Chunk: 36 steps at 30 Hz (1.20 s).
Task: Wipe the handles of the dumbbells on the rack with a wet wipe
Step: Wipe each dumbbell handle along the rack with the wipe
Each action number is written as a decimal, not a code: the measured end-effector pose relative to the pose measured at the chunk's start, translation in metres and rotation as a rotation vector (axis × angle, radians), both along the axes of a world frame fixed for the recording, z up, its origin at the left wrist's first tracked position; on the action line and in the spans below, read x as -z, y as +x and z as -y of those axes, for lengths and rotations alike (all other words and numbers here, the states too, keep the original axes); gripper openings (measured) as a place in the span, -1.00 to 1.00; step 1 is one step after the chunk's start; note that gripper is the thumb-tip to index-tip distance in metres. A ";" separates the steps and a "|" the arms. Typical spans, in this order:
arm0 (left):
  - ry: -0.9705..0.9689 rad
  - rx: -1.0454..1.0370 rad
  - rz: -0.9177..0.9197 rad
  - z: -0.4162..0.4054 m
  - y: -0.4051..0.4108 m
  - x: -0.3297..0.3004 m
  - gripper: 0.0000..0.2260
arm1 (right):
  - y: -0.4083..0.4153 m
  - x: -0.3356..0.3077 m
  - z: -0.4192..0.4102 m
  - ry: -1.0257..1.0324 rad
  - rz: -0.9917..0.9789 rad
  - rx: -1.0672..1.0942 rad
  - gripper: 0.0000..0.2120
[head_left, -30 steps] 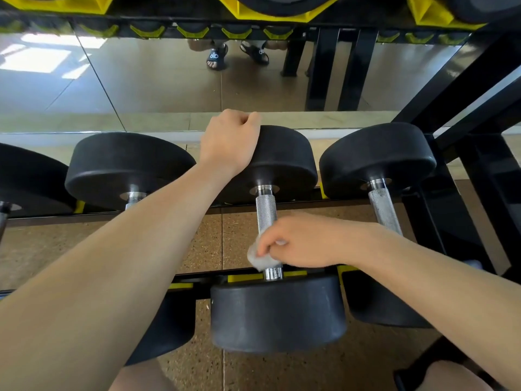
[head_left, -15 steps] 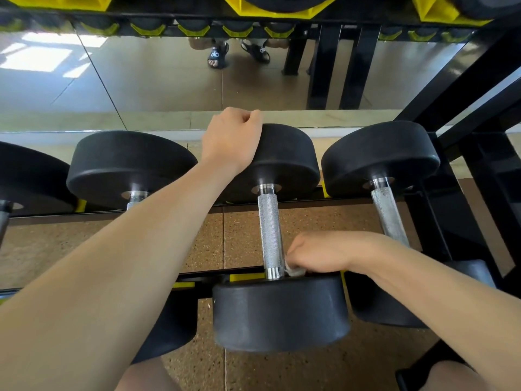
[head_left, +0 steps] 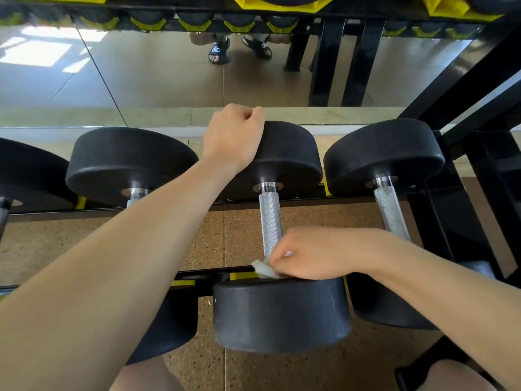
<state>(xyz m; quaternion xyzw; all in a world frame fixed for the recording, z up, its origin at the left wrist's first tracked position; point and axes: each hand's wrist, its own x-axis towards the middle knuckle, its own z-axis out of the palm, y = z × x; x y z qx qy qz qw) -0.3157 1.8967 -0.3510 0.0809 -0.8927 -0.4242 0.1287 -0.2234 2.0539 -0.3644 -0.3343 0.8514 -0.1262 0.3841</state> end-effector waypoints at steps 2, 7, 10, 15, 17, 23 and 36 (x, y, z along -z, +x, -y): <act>0.003 -0.004 0.000 0.001 -0.001 0.001 -0.59 | -0.003 0.001 -0.020 -0.037 0.042 0.116 -0.65; 0.016 0.003 0.000 0.001 -0.001 0.002 -0.62 | -0.004 0.022 -0.032 -0.002 0.085 0.277 -0.70; 0.007 -0.002 -0.003 0.002 0.001 0.000 -0.60 | -0.002 0.025 -0.019 0.043 0.047 0.239 -0.70; 0.019 0.000 0.004 0.001 0.001 0.000 -0.60 | 0.000 0.002 -0.008 -0.077 0.041 0.144 -0.72; 0.019 0.000 0.007 0.002 0.002 -0.001 -0.59 | 0.004 -0.001 0.002 -0.181 0.074 0.125 -0.74; 0.012 0.004 -0.004 0.002 0.002 -0.002 -0.58 | -0.005 0.007 0.009 0.060 0.027 0.007 -0.68; 0.019 0.009 -0.015 0.002 0.003 -0.003 -0.59 | -0.032 0.039 0.018 -0.426 0.040 1.048 -0.79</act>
